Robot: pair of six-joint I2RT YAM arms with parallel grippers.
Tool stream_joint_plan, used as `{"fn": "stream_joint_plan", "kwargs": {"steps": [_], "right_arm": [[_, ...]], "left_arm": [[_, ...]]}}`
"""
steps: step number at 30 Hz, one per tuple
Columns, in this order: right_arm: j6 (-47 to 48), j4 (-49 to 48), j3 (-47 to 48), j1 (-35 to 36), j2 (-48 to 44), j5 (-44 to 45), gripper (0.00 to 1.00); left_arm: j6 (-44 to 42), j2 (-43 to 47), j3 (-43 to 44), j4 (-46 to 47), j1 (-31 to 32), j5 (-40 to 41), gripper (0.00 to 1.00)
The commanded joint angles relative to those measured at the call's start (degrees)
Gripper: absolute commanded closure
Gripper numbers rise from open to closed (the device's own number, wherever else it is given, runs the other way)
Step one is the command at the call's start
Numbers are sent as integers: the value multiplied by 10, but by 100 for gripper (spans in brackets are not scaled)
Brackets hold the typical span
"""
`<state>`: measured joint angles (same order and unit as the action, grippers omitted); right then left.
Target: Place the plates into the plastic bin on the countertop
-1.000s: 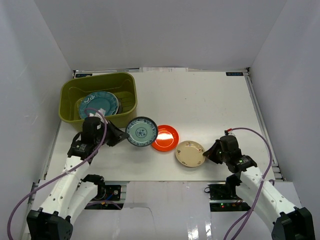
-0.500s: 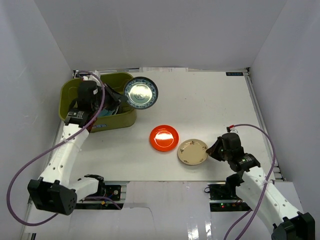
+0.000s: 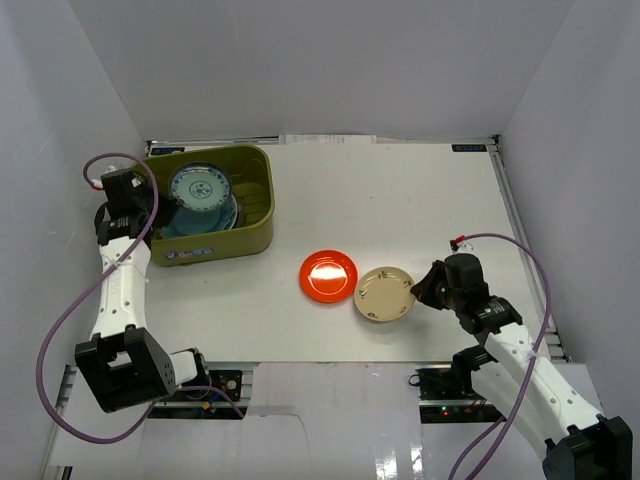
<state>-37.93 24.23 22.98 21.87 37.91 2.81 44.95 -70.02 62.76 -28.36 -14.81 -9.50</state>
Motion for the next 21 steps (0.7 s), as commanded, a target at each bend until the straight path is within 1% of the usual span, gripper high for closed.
{"fn": "stream_joint_plan", "kwargs": {"steps": [1, 6, 9, 11, 12, 13, 16, 17, 19, 20, 21], "right_arm": [[15, -58, 42, 1, 7, -14, 92], [22, -69, 71, 1, 16, -8, 92], [29, -73, 94, 1, 25, 3, 92], [36, -76, 115, 1, 36, 6, 92], [37, -78, 122, 1, 50, 6, 92], [38, -84, 128, 1, 57, 4, 92], [35, -102, 145, 1, 79, -12, 92], [29, -112, 149, 2, 84, -17, 92], [23, -124, 159, 2, 96, -23, 92], [19, -137, 164, 3, 102, -23, 92], [15, -143, 177, 4, 116, -43, 92]], "left_arm": [[-5, -28, -5, 8, -2, 6, 100], [-1, -63, -23, 9, -3, 37, 100], [-7, -80, -31, 13, -3, 29, 100], [-12, -88, -34, 16, -3, 23, 93], [-12, -89, -38, 21, -3, 22, 89], [-12, -89, -39, 23, -2, 23, 78], [-11, -91, -41, 32, -3, 17, 65], [-12, -93, -40, 33, -3, 17, 54], [-15, -91, -38, 35, -3, 15, 40], [-16, -88, -37, 37, -3, 13, 26], [-17, -84, -37, 39, -3, 10, 20]]}}
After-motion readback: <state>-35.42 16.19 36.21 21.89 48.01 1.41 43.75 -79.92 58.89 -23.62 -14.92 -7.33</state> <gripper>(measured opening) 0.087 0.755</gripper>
